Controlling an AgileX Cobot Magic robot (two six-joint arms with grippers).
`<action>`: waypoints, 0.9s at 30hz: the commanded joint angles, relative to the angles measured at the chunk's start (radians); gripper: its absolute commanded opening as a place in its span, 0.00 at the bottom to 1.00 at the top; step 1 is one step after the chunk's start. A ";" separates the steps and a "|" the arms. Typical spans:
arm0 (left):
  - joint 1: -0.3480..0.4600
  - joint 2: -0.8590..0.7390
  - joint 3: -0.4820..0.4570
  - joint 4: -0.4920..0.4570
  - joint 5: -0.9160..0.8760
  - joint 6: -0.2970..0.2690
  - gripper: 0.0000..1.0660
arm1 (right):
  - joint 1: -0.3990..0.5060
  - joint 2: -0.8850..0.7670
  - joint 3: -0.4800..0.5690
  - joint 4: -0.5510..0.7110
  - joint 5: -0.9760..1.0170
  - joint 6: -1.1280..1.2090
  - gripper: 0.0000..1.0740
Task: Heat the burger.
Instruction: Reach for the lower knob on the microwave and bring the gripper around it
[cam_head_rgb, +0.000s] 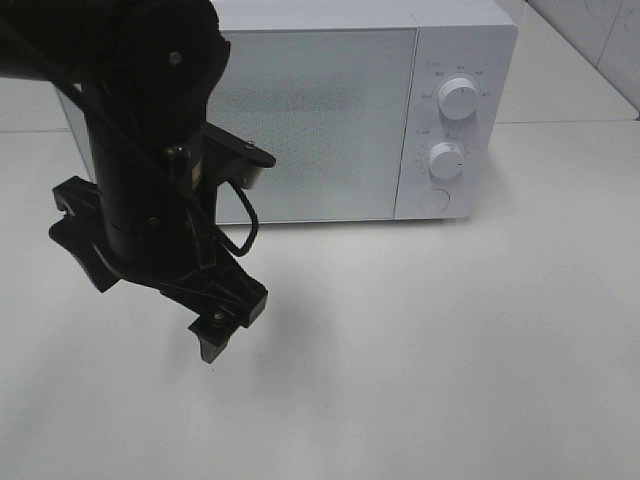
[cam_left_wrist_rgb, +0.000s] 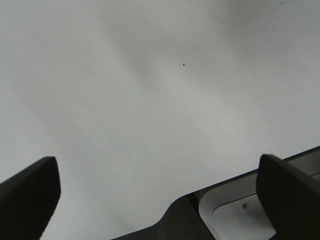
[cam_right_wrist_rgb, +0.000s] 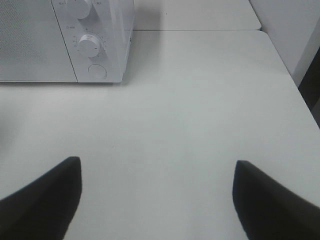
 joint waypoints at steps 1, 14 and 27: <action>0.053 -0.021 -0.003 -0.044 0.053 0.035 0.95 | -0.008 -0.029 0.001 0.001 -0.009 -0.006 0.68; 0.389 -0.261 0.111 -0.211 0.041 0.198 0.95 | -0.008 -0.029 0.001 0.001 -0.009 -0.006 0.68; 0.691 -0.594 0.293 -0.202 0.008 0.211 0.95 | -0.008 -0.029 0.001 0.001 -0.009 -0.008 0.68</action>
